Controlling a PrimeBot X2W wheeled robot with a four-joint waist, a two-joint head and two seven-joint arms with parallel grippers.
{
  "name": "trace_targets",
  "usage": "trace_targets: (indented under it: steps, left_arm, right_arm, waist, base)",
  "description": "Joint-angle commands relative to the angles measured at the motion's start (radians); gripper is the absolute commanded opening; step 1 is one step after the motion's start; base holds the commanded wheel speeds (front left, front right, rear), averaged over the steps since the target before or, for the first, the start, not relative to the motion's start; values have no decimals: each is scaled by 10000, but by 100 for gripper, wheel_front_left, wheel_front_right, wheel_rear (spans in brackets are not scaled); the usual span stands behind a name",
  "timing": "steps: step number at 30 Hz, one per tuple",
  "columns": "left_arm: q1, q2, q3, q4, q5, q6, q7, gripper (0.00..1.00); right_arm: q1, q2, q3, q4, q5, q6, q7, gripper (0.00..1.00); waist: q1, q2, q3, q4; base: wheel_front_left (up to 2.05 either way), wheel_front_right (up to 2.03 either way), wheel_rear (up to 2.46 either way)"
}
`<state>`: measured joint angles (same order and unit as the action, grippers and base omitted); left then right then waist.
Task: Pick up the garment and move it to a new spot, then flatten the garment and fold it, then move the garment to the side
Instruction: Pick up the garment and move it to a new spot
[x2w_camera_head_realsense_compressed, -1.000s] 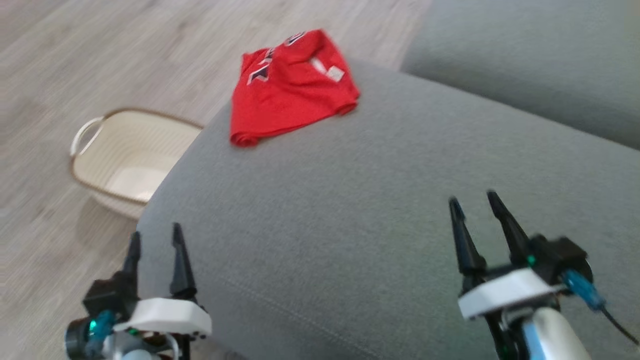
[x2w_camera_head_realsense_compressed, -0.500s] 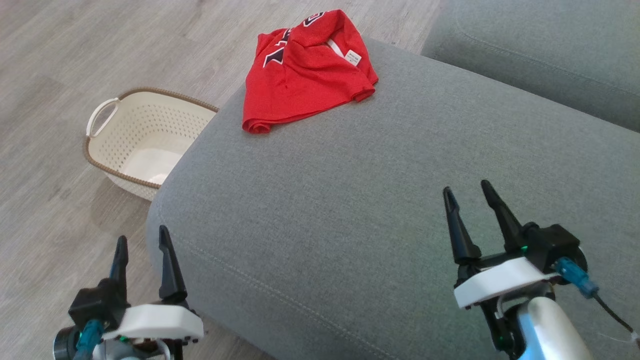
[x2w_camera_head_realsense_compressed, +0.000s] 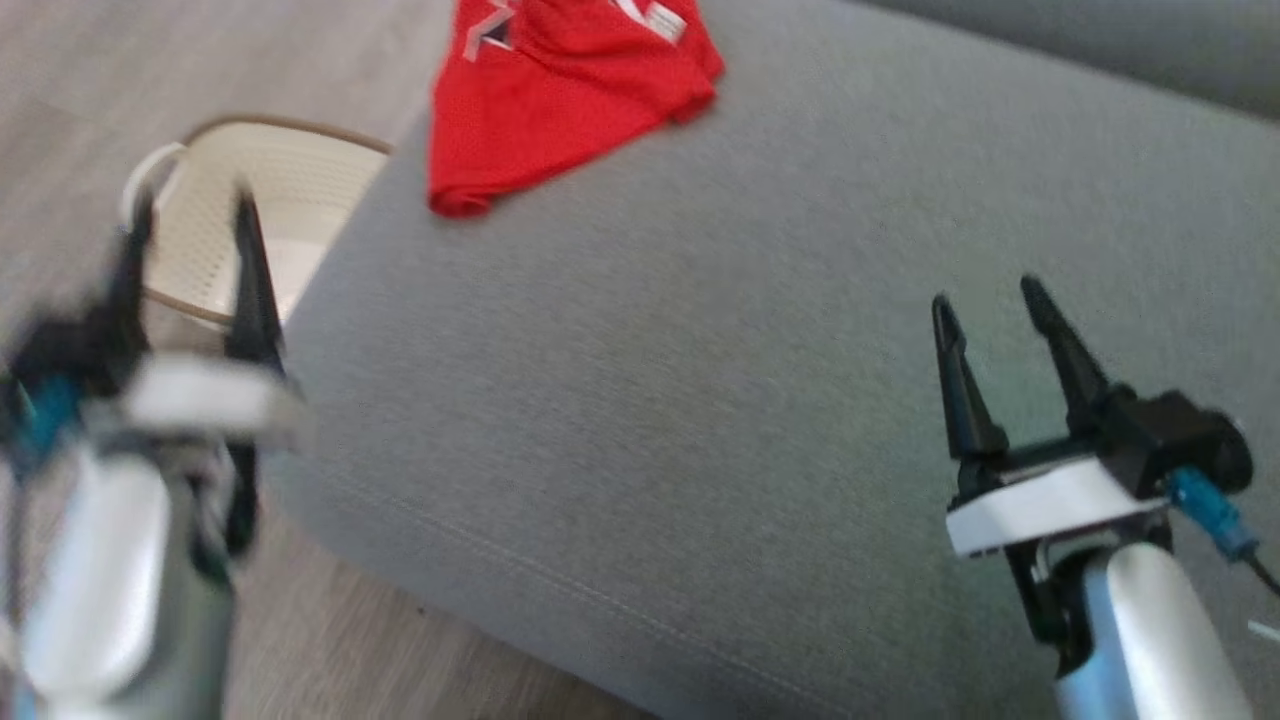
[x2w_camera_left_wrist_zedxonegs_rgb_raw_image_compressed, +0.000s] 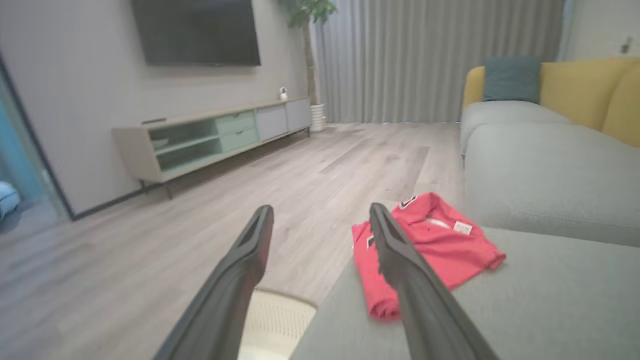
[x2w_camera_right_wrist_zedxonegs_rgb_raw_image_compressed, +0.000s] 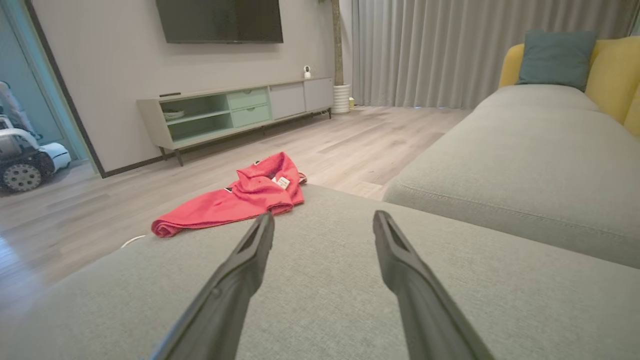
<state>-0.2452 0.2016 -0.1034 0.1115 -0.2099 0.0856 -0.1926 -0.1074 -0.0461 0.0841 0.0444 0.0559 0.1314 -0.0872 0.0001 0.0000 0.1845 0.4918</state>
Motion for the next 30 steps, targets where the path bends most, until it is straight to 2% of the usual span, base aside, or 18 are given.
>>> trace_targets:
  steps: [1, 4, 7, 14, 22, 30]
  left_arm:
    - [-1158, 448, 408, -176, 117, -128, 160, 100]
    - [-2987, 1069, 260, 428, 393, -550, 594, 100]
    - [-4685, 1444, 119, 1495, 514, -883, 1287, 100]
    - [-7610, 1463, 249, 4552, 119, -1070, 2556, 100]
    - [-8877, 1142, 129, 7153, -433, -1430, 4307, 100]
    - [-9256, 1570, 88, 8323, -312, -1009, 4825, 100]
  right_arm:
    - [-603, -41, 190, -516, -132, -7, 58, 100]
    - [-912, -41, 230, -897, -373, -7, 243, 100]
    - [-1205, -41, 335, -1218, -581, -7, 404, 100]
    - [-1724, -41, 609, -1895, -731, -7, 536, 100]
    - [-1759, -41, 429, -2317, -739, -7, 462, 100]
    - [-1764, -41, 394, -2323, -649, -7, 286, 100]
  waist:
    - [-1, 0, 1050, -931]
    - [-1, 0, 1775, -1518]
    - [-1, 0, 2479, -2114]
    - [-1, 0, 3776, -3367]
    - [-1, 0, 4572, -4165]
    - [-1, 0, 4753, -4370]
  base:
    - [0, 0, 0]
    - [0, 0, 0]
    - [0, 0, 0]
    - [0, 0, 0]
    - [0, 0, 0]
    - [0, 0, 0]
